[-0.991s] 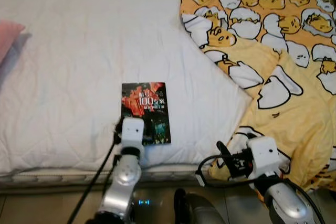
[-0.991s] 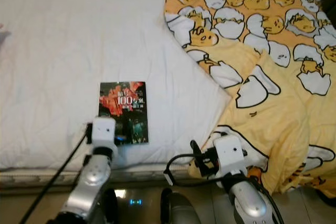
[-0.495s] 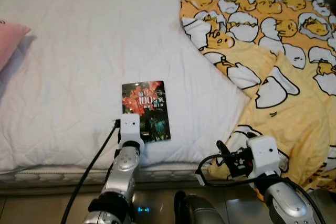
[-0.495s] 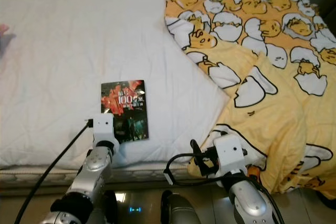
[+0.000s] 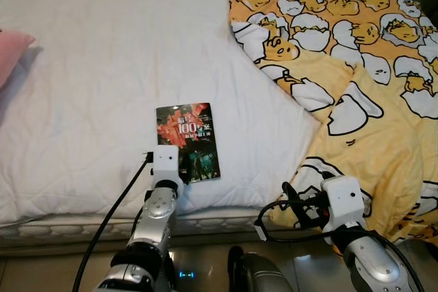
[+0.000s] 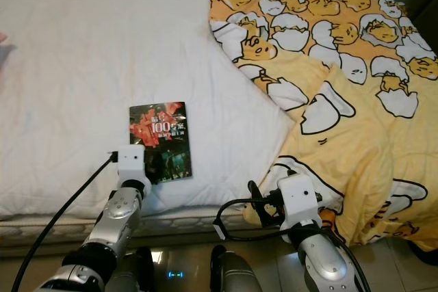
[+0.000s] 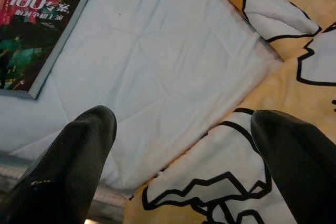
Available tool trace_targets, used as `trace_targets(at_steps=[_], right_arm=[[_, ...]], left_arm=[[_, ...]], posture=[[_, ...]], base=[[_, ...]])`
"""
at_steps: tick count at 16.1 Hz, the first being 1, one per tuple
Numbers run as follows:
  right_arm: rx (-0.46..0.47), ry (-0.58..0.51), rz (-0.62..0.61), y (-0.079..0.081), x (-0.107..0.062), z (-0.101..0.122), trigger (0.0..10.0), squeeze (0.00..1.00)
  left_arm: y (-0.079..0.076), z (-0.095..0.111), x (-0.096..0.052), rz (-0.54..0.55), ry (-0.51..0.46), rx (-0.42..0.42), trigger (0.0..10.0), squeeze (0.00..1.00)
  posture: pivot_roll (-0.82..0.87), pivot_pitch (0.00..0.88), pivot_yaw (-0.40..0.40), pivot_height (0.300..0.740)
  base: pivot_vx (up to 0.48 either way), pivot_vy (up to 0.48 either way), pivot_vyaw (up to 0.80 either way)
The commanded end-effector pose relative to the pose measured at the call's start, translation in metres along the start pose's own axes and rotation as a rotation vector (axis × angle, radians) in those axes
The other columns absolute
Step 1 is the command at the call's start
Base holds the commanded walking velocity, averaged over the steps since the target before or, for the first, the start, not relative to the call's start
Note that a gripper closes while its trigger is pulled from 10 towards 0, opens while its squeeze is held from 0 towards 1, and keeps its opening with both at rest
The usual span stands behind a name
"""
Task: Clean up the room
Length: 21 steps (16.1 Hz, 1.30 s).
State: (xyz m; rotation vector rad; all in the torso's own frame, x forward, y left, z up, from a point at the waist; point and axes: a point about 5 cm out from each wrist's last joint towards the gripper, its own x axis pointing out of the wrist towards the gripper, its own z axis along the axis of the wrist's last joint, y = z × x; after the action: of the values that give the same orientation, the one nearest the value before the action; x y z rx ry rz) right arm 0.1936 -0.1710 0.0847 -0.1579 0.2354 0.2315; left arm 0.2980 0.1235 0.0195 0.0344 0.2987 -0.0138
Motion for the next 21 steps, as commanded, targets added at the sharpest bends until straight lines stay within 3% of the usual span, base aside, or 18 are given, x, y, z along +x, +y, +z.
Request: trace_targets(at_steps=[1,6,8,12,15,17,18,20,21], right_arm=[[-0.008,0.021,-0.014,0.0,-0.002,-0.006,10.0,0.0],[-0.003,0.02,-0.026,-0.002,-0.001,-0.007,10.0,0.0],[-0.003,0.021,-0.032,-0.004,-0.001,-0.008,10.0,0.0],[-0.001,0.023,-0.034,-0.004,0.002,-0.009,10.0,0.0],[-0.002,0.019,-0.022,-0.003,0.006,-0.009,10.0,0.0],[-0.002,0.01,-0.021,-0.003,0.008,-0.007,10.0,0.0],[0.004,-0.003,-0.016,-0.001,0.011,-0.004,10.0,0.0],[0.065,-0.017,0.017,0.009,0.02,-0.001,10.0,0.0],[0.189,0.008,0.034,0.017,0.034,-0.001,10.0,0.0]], left_arm=[[-0.005,-0.031,-0.01,-0.044,0.141,0.022,0.0,0.0],[0.003,-0.01,-0.001,-0.051,0.046,0.086,0.0,0.0],[0.008,0.026,0.007,-0.059,-0.105,0.092,0.0,0.0],[0.027,0.082,0.011,-0.037,-0.292,0.029,0.0,0.0],[0.036,0.097,0.009,-0.021,-0.336,0.012,0.0,0.0],[0.034,0.091,0.006,-0.024,-0.31,0.076,0.0,0.0],[0.032,0.096,-0.001,-0.016,-0.368,0.126,10.0,0.0],[0.025,0.107,-0.011,-0.022,-0.455,0.217,10.0,0.0],[0.021,0.11,-0.014,-0.021,-0.465,0.226,10.0,0.0]], posture=[[-0.18,0.224,-0.101,0.74],[-0.18,0.204,-0.093,0.74],[-0.17,0.207,-0.095,0.74],[-0.15,0.211,-0.099,0.74],[-0.14,0.206,-0.105,0.74],[-0.13,0.204,-0.106,0.74],[-0.13,0.204,-0.106,0.74],[-0.12,0.213,-0.103,0.74],[-0.1,0.221,-0.098,0.74]], base=[[0.0,0.0,0.0],[0.0,0.0,0.0],[0.0,0.0,0.0],[0.0,0.0,0.0],[0.0,0.0,0.0],[0.0,0.0,0.0],[0.0,0.0,0.0],[0.0,0.0,0.0],[0.0,0.0,0.0]])
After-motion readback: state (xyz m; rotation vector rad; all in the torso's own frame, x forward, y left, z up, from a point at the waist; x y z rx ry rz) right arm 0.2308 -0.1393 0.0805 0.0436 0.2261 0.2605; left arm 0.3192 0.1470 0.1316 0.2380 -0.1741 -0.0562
